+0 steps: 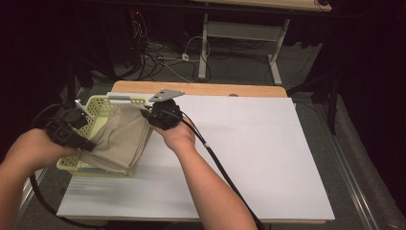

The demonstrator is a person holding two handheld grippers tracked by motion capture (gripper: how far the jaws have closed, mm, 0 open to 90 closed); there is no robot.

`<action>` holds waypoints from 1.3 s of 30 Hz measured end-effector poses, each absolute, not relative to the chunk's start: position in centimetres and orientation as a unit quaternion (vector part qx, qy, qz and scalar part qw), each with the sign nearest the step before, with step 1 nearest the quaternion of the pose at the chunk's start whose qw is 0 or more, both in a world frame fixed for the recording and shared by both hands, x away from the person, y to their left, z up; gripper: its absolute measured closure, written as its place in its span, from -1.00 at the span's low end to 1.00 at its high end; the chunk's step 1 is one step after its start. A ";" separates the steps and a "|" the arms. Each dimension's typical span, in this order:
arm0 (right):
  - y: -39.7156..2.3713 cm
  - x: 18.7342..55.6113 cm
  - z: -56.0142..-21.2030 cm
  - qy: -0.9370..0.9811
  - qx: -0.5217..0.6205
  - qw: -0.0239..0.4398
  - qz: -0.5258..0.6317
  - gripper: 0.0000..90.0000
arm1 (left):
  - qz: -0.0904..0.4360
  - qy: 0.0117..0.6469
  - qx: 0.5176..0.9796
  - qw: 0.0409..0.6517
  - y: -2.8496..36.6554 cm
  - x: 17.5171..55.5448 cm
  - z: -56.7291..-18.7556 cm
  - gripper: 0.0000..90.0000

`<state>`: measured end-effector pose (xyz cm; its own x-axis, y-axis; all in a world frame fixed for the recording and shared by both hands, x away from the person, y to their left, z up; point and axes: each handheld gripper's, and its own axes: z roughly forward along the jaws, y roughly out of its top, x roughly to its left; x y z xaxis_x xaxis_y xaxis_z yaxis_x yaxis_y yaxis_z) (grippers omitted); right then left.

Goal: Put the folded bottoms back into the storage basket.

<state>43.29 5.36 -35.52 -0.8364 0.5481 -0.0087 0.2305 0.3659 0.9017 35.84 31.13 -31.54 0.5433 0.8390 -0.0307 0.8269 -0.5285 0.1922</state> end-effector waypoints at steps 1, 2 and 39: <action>5.7 43.4 -35.6 0.813 0.237 0.155 0.509 0.81 | 0.034 0.478 0.873 0.091 31.4 35.8 -31.6 0.72; 6.0 43.4 -35.6 0.813 0.236 0.155 0.509 0.81 | 0.035 0.481 0.871 0.091 31.6 35.8 -31.7 0.72; 11.2 46.9 -37.8 0.833 0.223 0.137 0.487 0.80 | 0.042 0.525 0.845 0.098 34.7 36.1 -34.6 0.70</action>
<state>46.92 11.22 -37.81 -0.8628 0.5054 -0.0103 0.2389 0.4256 0.8728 36.06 34.67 -34.64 0.4462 0.8944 -0.0319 0.8779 -0.4305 0.2097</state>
